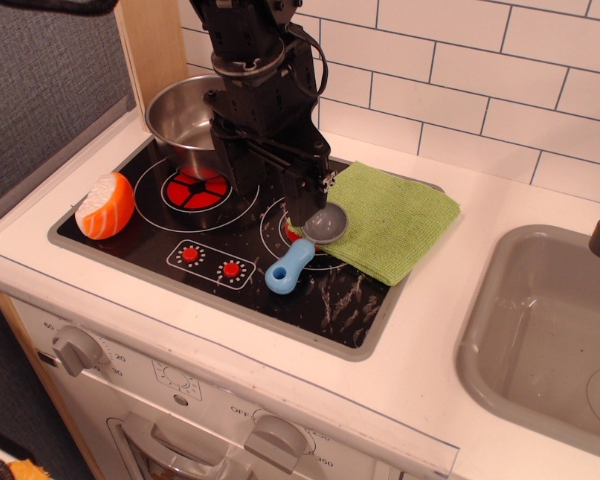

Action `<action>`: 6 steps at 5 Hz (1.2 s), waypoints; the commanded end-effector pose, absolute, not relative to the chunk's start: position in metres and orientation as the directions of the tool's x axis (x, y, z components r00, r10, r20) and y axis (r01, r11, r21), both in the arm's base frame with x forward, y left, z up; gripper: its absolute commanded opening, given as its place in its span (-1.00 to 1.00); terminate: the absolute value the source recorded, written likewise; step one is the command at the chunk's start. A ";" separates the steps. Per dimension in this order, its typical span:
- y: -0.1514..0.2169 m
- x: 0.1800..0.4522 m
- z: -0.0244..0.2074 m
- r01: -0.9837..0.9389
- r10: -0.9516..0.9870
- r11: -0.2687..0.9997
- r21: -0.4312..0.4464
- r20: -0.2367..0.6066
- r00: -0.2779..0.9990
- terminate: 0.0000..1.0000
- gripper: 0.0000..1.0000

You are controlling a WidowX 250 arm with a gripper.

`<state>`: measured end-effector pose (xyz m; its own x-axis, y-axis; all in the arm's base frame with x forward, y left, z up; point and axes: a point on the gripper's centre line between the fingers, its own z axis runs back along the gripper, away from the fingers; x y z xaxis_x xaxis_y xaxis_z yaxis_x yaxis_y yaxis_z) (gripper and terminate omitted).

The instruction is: Move the blue-handled scoop onto the green cloth.

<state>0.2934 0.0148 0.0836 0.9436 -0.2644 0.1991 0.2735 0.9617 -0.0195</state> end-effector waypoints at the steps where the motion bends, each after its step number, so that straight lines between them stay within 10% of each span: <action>1: 0.015 0.293 0.084 0.274 -0.264 0.962 -0.020 0.199 0.944 -1.00 1.00; 6: 0.015 0.291 0.008 0.223 -0.229 0.973 0.056 0.147 0.962 -1.00 1.00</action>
<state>0.2885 0.0168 0.0077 0.9671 -0.2138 0.1381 0.2085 0.9766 0.0519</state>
